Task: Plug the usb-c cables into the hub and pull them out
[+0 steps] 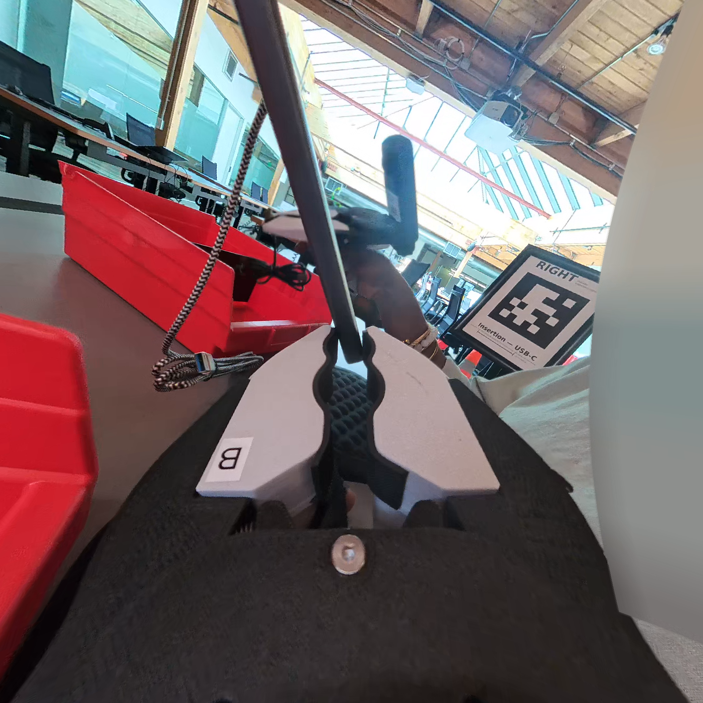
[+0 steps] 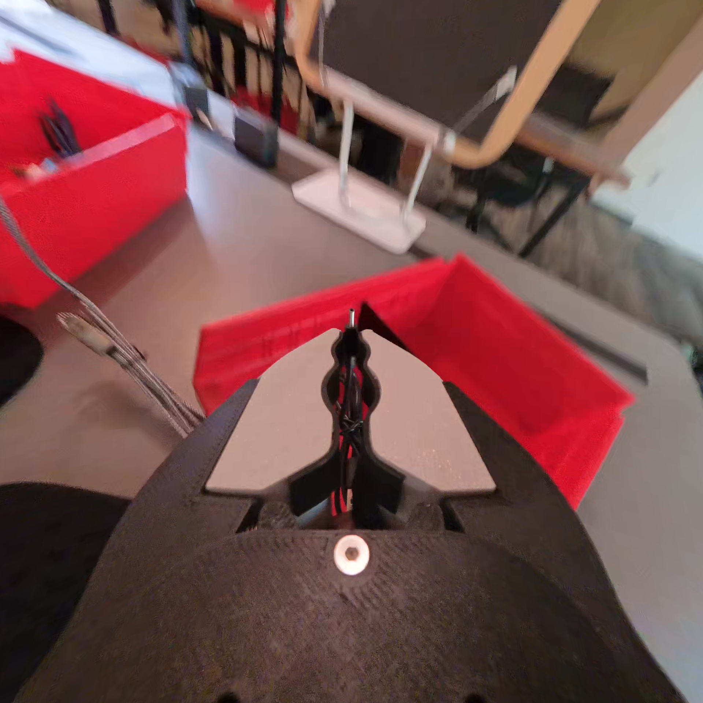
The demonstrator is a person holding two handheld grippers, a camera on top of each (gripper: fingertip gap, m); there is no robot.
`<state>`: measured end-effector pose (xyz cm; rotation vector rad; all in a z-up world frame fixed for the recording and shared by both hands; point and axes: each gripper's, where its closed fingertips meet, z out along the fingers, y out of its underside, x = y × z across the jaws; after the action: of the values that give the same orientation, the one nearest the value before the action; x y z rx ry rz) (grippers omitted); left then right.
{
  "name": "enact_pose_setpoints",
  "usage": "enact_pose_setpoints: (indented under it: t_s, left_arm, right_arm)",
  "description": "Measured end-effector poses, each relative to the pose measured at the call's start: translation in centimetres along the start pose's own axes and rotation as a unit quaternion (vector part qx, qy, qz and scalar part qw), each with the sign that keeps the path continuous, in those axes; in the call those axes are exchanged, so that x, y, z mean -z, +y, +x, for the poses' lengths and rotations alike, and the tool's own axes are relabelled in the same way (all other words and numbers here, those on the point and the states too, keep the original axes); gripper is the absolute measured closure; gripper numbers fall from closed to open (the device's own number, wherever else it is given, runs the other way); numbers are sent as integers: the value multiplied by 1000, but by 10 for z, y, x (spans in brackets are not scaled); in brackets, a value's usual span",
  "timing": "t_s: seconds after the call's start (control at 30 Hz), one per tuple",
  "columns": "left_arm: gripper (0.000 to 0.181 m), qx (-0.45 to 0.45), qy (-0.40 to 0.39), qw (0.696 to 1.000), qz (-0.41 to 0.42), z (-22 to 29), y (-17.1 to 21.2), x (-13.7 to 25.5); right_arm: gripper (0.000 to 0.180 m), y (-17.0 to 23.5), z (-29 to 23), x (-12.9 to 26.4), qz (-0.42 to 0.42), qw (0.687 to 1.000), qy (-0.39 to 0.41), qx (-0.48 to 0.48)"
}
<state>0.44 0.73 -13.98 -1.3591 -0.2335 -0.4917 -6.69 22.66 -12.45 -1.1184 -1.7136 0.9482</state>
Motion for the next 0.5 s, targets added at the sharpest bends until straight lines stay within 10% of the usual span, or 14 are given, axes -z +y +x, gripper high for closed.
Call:
enact_pose_setpoints:
  t_s: [0.27, 0.5]
  left_arm:
    - [167, 1, 0, 1000, -8, 0, 2, -1]
    - [166, 3, 2, 1000, -8, 0, 2, -1]
  right_arm:
    - [141, 34, 0, 2, -102, 992, 45, 57]
    - [139, 77, -73, 11, -183, 962, -102, 173]
